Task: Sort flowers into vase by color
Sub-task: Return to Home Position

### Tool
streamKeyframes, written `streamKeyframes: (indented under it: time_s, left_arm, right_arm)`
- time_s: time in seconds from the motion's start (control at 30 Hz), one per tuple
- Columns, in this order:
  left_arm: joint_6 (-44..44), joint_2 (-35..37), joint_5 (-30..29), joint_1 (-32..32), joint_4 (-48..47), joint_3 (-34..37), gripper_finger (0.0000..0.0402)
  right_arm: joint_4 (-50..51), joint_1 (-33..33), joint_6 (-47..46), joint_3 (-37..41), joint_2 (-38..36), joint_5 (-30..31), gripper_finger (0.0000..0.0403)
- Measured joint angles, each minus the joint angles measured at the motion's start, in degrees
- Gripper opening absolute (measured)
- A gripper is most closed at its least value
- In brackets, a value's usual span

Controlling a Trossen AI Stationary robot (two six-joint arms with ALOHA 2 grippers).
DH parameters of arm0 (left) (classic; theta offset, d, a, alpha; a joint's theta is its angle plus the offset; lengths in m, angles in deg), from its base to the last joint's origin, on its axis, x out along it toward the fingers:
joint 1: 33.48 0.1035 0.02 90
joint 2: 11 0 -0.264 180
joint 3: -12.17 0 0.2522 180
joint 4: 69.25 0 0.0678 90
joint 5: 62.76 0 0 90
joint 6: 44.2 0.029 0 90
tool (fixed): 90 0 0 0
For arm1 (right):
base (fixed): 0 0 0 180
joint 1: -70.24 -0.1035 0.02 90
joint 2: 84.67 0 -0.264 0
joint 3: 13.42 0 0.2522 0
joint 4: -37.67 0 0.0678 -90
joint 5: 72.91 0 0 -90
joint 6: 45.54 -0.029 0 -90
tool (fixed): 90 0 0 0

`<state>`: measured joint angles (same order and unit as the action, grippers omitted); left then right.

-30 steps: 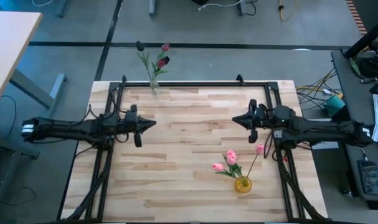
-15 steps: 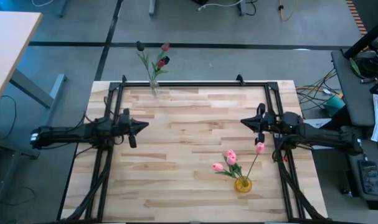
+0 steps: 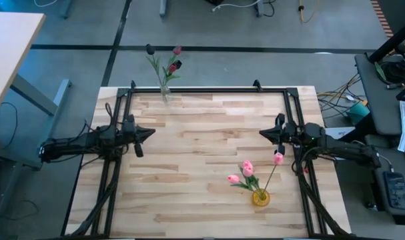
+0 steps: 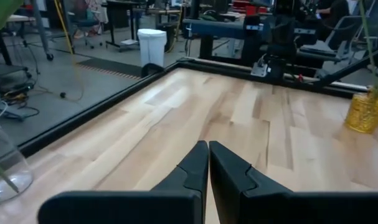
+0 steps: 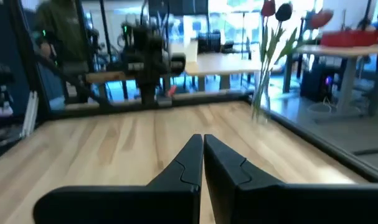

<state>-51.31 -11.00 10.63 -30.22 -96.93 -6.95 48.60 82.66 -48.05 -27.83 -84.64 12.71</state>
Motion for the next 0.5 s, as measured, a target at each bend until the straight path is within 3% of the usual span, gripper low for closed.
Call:
streamKeyframes:
  time_s: [0.27, 0.37, 0.5]
  left_arm:
    - [-0.3, -0.5, 0.1, 0.0, 0.0, 0.0, 0.0000]
    - [0.7, -1.5, 0.2, 0.0, -0.1, 0.0, 0.0000]
    - [-0.6, -3.4, 0.6, 0.0, -0.2, 0.0, 0.0000]
  right_arm:
    - [0.8, 0.0, 2.2, 0.0, 0.0, 0.1, 0.0008]
    - [1.9, 0.0, 2.3, 0.0, 1.0, 4.5, 0.0009]
    - [2.0, 0.0, 3.4, 0.0, 3.6, 4.5, 0.0009]
